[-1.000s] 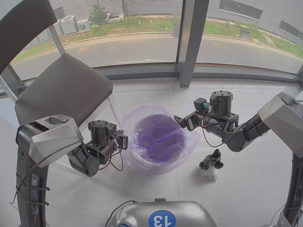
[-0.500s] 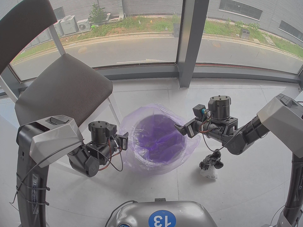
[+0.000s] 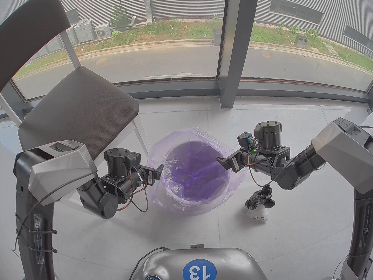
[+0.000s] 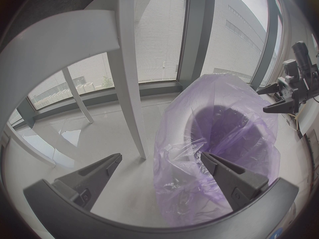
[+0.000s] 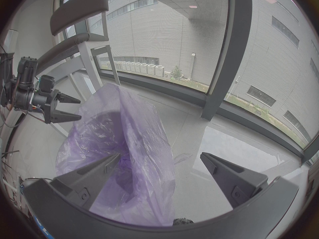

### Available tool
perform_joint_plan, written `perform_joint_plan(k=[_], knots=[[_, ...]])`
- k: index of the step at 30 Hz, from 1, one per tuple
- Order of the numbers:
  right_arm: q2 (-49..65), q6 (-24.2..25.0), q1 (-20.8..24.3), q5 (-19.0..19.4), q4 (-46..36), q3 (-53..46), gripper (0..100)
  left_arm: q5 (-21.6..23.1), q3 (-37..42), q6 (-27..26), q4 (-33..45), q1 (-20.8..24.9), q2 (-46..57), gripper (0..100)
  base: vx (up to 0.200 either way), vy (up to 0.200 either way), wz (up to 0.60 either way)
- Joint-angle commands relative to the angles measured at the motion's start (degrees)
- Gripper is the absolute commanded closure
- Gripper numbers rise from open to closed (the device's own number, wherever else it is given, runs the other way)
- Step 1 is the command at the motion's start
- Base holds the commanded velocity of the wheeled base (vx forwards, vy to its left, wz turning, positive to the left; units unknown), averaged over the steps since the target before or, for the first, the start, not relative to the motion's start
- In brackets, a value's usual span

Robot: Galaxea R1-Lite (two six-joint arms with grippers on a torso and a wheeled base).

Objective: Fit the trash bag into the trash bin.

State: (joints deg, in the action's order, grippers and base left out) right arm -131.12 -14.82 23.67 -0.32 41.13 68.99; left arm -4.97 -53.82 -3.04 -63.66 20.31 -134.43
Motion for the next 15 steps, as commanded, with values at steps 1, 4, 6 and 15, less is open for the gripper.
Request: perform_joint_plan(k=[1, 4, 6, 15], knots=[[-1.59, -0.03, -0.56, 0.05, 0.00, 0.62, 100, -0.04, 0.30, -0.04, -0.33, 0.08, 0.66, 0, 0.000, 0.000, 0.00], [-1.68, 0.50, -0.56, 0.05, 0.09, 1.24, 100, -0.12, 0.56, -0.04, -0.41, 0.17, 0.92, 0, 0.000, 0.000, 0.00], [-1.59, 0.50, -0.56, 0.05, 0.09, 1.33, 100, -0.12, 0.56, -0.04, -0.41, 0.17, 1.01, 0, 0.000, 0.000, 0.00], [1.40, 0.41, -2.05, -0.21, -0.97, 1.41, 100, -0.04, 0.65, -0.04, -1.91, 0.17, 1.27, 0, 0.000, 0.000, 0.00]])
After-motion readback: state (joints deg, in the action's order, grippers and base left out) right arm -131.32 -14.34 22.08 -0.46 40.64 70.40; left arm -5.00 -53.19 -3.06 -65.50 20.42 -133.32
